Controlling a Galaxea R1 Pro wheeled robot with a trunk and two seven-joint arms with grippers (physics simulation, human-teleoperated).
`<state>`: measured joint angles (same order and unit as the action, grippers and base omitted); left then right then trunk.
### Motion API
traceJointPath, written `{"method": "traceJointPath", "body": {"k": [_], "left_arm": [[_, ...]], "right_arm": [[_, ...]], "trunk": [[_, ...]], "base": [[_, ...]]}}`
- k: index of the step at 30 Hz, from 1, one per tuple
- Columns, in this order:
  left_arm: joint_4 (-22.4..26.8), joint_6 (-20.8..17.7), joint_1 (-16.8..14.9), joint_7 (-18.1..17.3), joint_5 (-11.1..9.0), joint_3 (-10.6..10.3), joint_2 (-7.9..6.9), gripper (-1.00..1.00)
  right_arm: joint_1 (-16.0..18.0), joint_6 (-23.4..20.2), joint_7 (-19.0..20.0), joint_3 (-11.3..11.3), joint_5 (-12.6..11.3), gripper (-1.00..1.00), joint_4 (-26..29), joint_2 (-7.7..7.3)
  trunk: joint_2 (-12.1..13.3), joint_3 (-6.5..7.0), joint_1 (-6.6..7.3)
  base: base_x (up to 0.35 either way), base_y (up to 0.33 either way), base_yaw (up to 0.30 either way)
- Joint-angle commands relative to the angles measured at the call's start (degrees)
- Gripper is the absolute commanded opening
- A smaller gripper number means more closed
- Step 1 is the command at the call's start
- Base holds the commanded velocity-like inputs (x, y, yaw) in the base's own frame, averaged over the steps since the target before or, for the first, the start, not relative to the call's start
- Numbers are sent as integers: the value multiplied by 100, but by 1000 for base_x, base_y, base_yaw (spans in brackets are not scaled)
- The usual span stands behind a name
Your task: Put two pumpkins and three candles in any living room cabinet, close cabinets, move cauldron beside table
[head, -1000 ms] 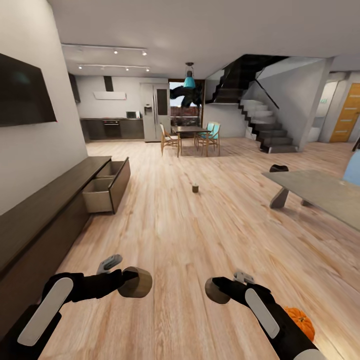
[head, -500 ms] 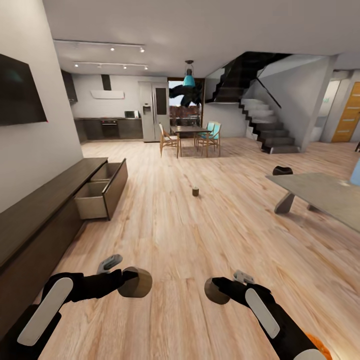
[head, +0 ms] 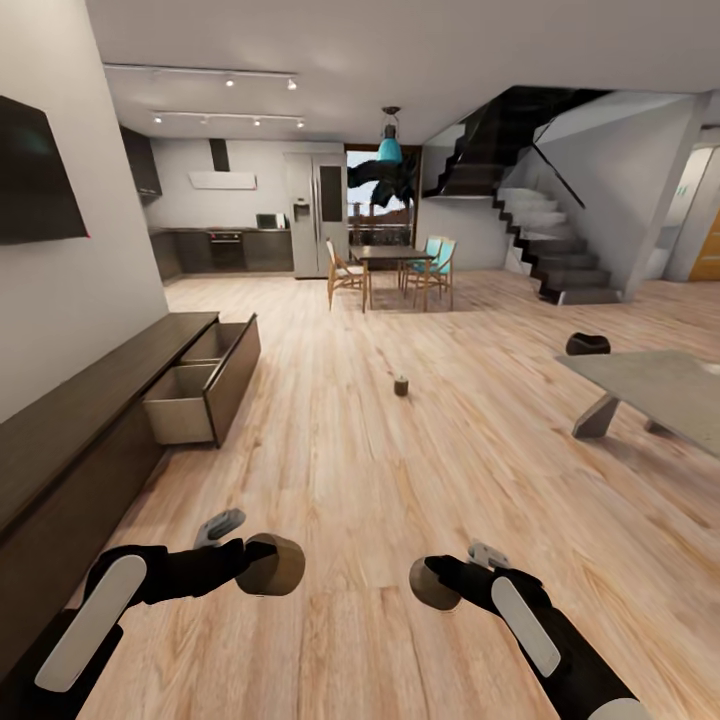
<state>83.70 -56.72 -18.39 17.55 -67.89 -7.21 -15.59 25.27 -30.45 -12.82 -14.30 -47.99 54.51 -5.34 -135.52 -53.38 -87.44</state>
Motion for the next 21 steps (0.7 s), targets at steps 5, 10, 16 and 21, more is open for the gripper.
{"method": "traceJointPath", "body": {"k": [5, 10, 16, 21], "left_arm": [[6, 3, -4, 64, -92, -8, -12, -100], [6, 3, -6, 64, -91, -8, -13, -100], [6, 3, -5, 70, -85, -8, 1, -100], [6, 3, -4, 65, -89, -8, -3, -100]], "right_arm": [[4, 3, -54, -15, -60, -100, 24, -5], [4, 66, -47, -8, -56, -100, 40, 6], [4, 82, -44, -10, -53, -100, 42, -12], [4, 90, -30, -13, -53, -100, 49, -26]], "trunk": [[-3, -49, -2], [-3, -92, -2], [-3, -125, -2], [-3, -129, -2]], "base": [[331, 0, 95], [331, 0, 95], [331, 0, 49], [331, 0, 5]]}}
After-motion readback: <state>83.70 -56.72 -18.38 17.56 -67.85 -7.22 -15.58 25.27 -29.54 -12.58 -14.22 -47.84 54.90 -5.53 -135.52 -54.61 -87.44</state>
